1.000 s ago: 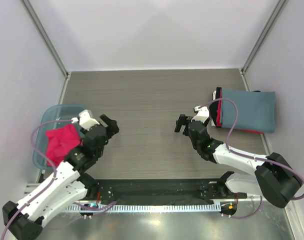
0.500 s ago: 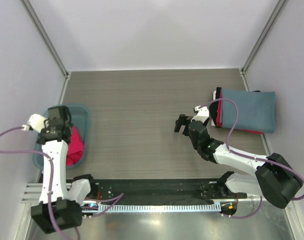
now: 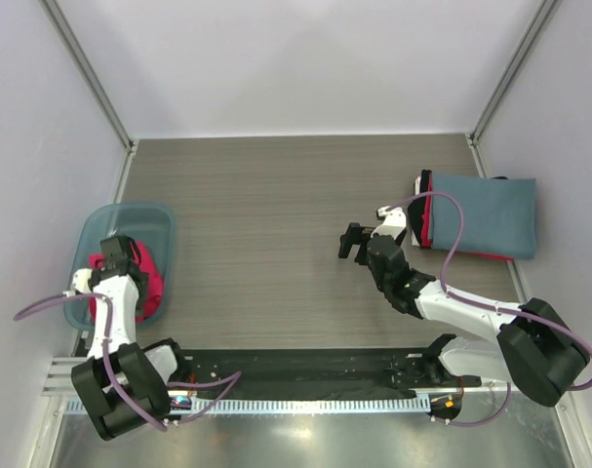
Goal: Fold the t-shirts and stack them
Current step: Grab the tshirt from the pile, then move the tshirt to the center of the board
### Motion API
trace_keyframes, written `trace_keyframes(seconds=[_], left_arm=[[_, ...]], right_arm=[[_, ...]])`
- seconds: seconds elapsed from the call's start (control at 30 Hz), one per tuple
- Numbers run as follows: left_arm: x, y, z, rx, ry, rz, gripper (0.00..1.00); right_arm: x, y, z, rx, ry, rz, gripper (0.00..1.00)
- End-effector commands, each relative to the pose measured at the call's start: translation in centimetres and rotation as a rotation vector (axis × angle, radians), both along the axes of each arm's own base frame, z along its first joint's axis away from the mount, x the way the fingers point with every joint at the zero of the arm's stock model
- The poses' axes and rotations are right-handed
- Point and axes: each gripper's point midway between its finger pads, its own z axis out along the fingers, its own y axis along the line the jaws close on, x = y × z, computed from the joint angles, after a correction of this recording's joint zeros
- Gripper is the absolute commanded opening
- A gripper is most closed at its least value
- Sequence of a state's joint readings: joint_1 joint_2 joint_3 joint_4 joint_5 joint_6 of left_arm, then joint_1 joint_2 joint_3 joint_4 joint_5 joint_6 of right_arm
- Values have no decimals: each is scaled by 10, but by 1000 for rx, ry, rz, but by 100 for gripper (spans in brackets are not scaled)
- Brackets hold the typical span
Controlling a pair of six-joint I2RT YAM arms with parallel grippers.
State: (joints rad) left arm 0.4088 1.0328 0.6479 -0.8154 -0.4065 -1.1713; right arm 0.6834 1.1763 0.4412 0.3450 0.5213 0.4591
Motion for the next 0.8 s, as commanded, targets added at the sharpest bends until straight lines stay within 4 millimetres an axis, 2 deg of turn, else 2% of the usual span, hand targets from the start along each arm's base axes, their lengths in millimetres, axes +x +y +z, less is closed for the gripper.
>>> trace_keyframes(seconds=[0.0,0.03,0.07,0.17,0.2,0.27,0.3,0.37,0.4,0.47,0.5,0.53,0.6,0.63,0.67,0.73,0.77], left_arm=[[23,4,7,-8,-160,81,35],[24,2,12,-14,-172,75,15],[33,3,33,1,-234,56,0],[45,-4,78,37,-365,-57,0],[42,-2,116,103,-475,-58,0],[31,3,158,200,-578,-33,0],[20,3,200,270,-677,-24,0],[4,6,238,359,-725,-19,0],[1,3,267,392,-767,-51,0],[2,-5,290,386,-793,-93,0],[8,-9,300,373,-813,-123,0],[19,-23,321,329,-864,-206,0],[39,-39,342,273,-946,-303,0],[58,-59,355,176,-1011,-404,0],[67,-65,373,166,-1074,-447,0],[82,-74,393,116,-1121,-506,0],[88,-80,423,125,-1167,-549,0]], right_arm=[[7,4,15,52,-57,-9,100],[6,7,15,54,-54,4,100],[7,7,15,48,-55,5,99],[6,5,15,45,-55,-3,99],[6,7,15,50,-55,2,99],[7,8,16,48,-56,7,99],[7,6,15,44,-55,-3,99],[7,6,14,46,-55,-5,99],[7,7,15,49,-54,2,99],[8,9,13,40,-48,10,98],[8,9,11,35,-41,5,98],[9,8,10,29,-39,1,98],[9,9,11,31,-41,3,98],[10,9,12,31,-43,5,97],[9,8,13,30,-45,4,97],[9,5,13,27,-49,-9,97],[8,5,14,30,-51,-6,97]])
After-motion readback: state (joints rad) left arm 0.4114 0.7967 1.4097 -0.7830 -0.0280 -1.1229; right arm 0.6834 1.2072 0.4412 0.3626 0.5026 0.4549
